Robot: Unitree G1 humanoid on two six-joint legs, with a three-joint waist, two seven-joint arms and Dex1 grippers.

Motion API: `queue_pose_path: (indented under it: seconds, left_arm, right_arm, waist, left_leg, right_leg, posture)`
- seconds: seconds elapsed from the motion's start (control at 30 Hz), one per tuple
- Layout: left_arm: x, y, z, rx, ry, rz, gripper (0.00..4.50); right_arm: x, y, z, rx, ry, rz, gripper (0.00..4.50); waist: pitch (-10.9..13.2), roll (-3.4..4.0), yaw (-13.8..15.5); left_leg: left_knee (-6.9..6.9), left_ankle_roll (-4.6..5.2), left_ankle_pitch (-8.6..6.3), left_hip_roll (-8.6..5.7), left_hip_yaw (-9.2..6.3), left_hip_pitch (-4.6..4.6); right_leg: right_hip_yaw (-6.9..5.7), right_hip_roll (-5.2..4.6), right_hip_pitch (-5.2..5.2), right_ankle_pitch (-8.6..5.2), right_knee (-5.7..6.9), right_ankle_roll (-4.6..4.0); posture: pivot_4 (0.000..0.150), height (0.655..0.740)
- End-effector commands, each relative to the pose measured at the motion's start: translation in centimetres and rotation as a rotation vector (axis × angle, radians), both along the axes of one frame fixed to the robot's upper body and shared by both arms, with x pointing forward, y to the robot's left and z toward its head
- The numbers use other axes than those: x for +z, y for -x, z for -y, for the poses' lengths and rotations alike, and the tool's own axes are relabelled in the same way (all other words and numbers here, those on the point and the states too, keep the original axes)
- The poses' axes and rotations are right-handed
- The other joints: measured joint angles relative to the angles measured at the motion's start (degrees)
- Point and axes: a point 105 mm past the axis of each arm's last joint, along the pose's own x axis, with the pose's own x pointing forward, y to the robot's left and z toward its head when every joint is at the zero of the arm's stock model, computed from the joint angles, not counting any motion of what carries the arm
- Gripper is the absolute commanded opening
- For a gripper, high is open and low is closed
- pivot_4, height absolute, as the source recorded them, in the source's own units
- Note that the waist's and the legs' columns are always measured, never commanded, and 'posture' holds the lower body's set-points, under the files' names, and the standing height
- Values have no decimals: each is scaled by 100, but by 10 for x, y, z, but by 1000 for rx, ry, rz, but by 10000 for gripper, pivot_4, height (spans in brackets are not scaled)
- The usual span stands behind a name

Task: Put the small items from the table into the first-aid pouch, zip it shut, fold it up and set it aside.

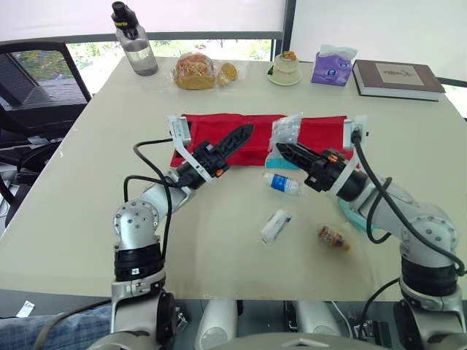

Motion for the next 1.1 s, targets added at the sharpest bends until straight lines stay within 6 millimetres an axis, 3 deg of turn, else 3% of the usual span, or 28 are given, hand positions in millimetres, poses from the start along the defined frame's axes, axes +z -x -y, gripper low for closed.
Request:
queue_pose_path:
  seconds: [0.03,0.1,0.23,0.4,0.63,1.1]
  left_arm:
    - [-5,-7,-13,65,-161,77,43710]
    - [-9,-12,-21,104,-254,103,43710]
    - [-29,-23,-48,198,-668,221,43710]
    - [-33,-36,-71,266,-935,324,43710]
    - [-42,-47,-88,271,-1127,349,43710]
    - [-52,-89,-83,240,-1201,300,43710]
  right_arm:
    - [6,3,7,-11,-26,28,0]
    - [2,2,9,-19,-13,18,0]
    - [-11,4,13,-27,30,-7,0]
    - [-18,10,18,-33,46,-21,0]
    - [-23,17,27,-54,74,-25,0]
    - [-20,21,34,-96,82,-2,0]
  waist:
    - [1,1,-1]
    - [1,1,1]
    - [1,2,2]
    - [2,2,7]
    - [3,0,9]
    - [5,-5,8]
  left_leg:
    - [-3,0,0,0,2,0]
    - [-4,0,0,0,6,-3]
    - [-16,0,0,1,14,-7]
    - [-23,0,0,12,18,-13]
    - [-23,0,0,21,24,-20]
    - [-15,0,0,10,23,-26]
  right_leg:
    - [2,0,-2,0,0,0]
    - [6,0,-9,0,0,0]
    - [12,-1,-21,-1,-2,-2]
    - [15,-2,-31,-1,-3,-2]
    - [17,-3,-38,0,-1,-1]
    - [13,4,-41,1,4,3]
  posture:
    - [1500,7400]
    - [1500,7400]
    - [1500,7400]
    - [1500,7400]
    - [1500,7400]
    - [1500,7400]
